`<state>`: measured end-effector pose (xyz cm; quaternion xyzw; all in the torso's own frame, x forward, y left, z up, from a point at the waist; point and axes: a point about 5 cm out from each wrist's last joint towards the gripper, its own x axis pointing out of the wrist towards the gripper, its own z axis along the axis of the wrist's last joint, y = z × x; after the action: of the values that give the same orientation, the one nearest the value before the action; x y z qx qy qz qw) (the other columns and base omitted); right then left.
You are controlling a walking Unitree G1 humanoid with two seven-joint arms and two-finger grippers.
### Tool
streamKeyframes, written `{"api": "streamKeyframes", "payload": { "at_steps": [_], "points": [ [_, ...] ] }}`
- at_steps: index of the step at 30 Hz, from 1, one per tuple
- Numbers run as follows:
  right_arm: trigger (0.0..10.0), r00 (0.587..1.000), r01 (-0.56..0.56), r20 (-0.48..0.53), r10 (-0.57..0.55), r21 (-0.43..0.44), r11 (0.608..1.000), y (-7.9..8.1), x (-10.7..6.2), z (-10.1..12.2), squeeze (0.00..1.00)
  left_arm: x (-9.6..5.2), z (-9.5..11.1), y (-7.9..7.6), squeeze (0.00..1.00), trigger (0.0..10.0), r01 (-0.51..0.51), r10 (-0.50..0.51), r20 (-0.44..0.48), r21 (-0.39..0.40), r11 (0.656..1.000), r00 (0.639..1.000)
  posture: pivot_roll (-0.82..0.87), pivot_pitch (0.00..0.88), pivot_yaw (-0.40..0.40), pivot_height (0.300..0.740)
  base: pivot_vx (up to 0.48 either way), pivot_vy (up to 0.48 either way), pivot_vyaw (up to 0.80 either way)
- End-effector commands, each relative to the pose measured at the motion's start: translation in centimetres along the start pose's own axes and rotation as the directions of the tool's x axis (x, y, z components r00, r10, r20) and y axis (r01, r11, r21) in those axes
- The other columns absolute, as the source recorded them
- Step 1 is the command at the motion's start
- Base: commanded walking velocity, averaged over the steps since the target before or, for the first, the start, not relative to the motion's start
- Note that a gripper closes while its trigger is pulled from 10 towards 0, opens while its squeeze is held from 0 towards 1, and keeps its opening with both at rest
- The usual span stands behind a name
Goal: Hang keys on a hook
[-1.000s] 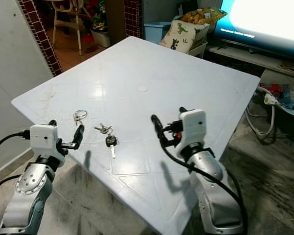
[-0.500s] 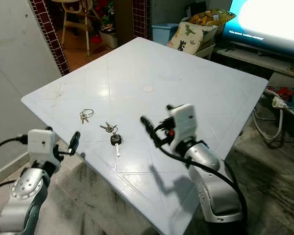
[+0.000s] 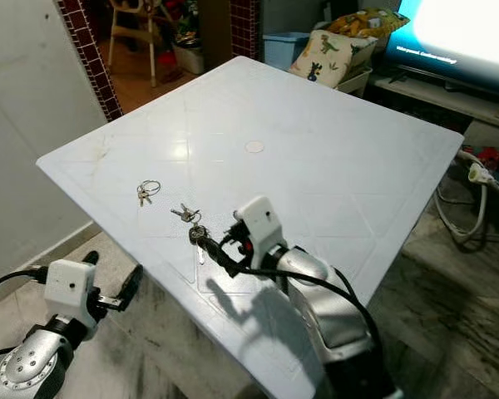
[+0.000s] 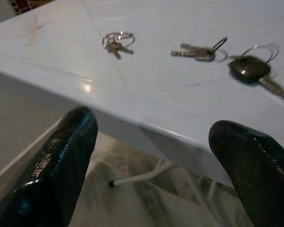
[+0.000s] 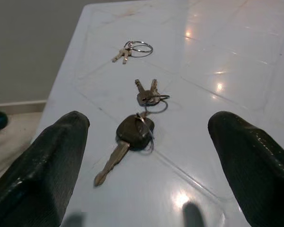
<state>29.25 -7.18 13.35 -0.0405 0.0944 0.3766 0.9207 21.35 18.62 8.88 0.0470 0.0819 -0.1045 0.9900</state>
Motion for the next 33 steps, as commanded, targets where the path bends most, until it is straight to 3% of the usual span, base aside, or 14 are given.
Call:
{"api": "streamKeyframes", "payload": {
  "at_steps": [1, 10, 17, 18, 19, 20, 30, 33],
  "points": [
    [10.0, 1.0, 0.001, -0.007, -0.001, -0.007, 1.0, 0.2, 0.6, 0.0, 0.0, -0.3, 0.3, 0.0, 0.0, 10.0, 0.019, -0.019, -0.002, 0.009, 1.0, 1.0, 0.08, 0.093, 0.018, 0.74, 0.0, 0.0, 0.0],
    [10.0, 1.0, 0.014, -0.023, -0.014, -0.012, 1.0, 0.8, 3.4, -0.4, 0.0, -1.2, 0.5, -0.1, 0.0, 10.0, 0.024, -0.023, -0.015, 0.02, 1.0, 1.0, 0.11, 0.116, 0.009, 0.74, 0.0, 0.0, 0.0],
    [10.0, 0.999, 0.015, -0.045, -0.017, -0.039, 0.999, 0.3, 4.0, -1.0, 0.0, -1.6, 0.6, -0.3, 0.0, 10.0, 0.033, -0.033, -0.023, 0.022, 0.999, 0.999, 0.12, 0.127, 0.012, 0.74, 0.0, 0.0, 0.0],
    [1.9, 0.999, 0.02, -0.049, -0.022, -0.038, 0.999, 0.2, 4.0, -1.1, 0.0, -1.7, 0.6, -0.3, 0.0, 10.0, 0.034, -0.033, -0.024, 0.022, 0.999, 0.999, 0.12, 0.129, 0.014, 0.74, 0.0, 0.0, 0.0],
    [1.9, 0.998, 0.023, -0.051, -0.025, -0.036, 0.999, 0.1, 4.0, -1.1, 0.0, -1.7, 0.6, -0.2, 0.0, 10.0, 0.034, -0.033, -0.025, 0.022, 0.999, 0.999, 0.12, 0.129, 0.014, 0.74, 0.0, 0.0, 0.0],
    [0.0, 0.998, 0.028, -0.055, -0.03, -0.037, 0.999, -0.1, 3.9, -1.3, 0.0, -1.7, 0.5, -0.2, 0.0, 10.0, 0.034, -0.033, -0.027, 0.023, 0.999, 0.999, 0.12, 0.13, 0.015, 0.74, 0.0, 0.0, 0.0],
    [0.0, 0.998, 0.028, -0.047, -0.03, -0.035, 0.999, -0.2, 4.1, -1.9, 0.0, -1.5, 0.8, -0.1, 0.0, 10.0, 0.047, -0.046, -0.025, 0.029, 0.998, 0.999, 0.11, 0.128, 0.019, 0.74, 0.0, 0.0, 0.0],
    [0.0, 0.999, 0.028, -0.042, -0.03, -0.035, 0.999, -0.2, 4.2, -2.0, 0.0, -1.3, 1.4, -0.8, 0.0, 10.0, 0.12, -0.12, 0.003, 0.018, 0.993, 0.993, 0.12, 0.125, 0.018, 0.74, 0.0, 0.0, 0.0]
  ]
}}
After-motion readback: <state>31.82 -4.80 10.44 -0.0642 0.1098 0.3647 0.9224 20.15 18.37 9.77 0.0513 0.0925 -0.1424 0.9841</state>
